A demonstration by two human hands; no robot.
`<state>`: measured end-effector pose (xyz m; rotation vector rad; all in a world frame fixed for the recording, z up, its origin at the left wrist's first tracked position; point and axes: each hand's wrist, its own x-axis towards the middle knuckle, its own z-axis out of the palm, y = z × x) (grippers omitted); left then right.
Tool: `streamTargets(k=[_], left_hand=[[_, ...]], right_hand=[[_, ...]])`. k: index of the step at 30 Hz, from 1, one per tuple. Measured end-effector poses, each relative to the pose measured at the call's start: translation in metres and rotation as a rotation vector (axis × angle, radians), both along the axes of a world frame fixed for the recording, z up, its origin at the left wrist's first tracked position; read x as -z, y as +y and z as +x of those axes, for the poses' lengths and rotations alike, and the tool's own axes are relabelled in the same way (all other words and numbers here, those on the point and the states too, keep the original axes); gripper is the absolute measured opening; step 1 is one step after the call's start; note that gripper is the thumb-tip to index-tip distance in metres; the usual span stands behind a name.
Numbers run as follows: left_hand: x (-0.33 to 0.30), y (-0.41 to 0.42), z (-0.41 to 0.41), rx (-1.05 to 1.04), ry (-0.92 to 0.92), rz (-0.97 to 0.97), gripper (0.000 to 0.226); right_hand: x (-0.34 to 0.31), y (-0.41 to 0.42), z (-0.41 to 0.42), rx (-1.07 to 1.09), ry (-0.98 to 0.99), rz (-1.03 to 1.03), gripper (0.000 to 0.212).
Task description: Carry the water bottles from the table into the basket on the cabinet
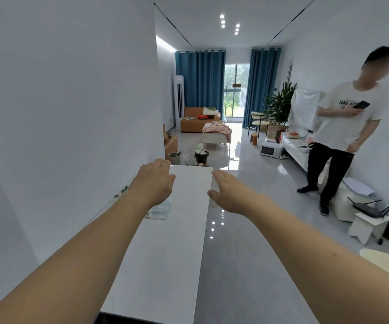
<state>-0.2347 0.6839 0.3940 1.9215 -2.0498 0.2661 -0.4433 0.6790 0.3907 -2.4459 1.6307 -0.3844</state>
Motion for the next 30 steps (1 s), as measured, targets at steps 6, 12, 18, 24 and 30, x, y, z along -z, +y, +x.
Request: streamTargets(k=[6, 12, 18, 24, 30], left_hand=[[0.014, -0.074, -0.032, -0.005, 0.002, 0.029, 0.046], [0.016, -0.149, -0.063, -0.074, 0.026, 0.033, 0.046], [0.014, -0.209, -0.085, -0.082, 0.022, 0.048, 0.046], [0.024, -0.273, -0.087, -0.101, 0.038, 0.065, 0.045], [0.037, -0.354, -0.067, -0.117, 0.058, 0.067, 0.045]], right_hand=[[0.015, -0.082, -0.027, -0.017, -0.014, 0.025, 0.066], [0.018, -0.164, -0.065, -0.025, -0.046, 0.045, 0.063], [0.016, -0.231, -0.085, -0.062, -0.044, 0.057, 0.062], [0.025, -0.297, -0.088, -0.077, -0.053, 0.078, 0.06], [0.036, -0.377, -0.071, -0.081, -0.019, 0.108, 0.06]])
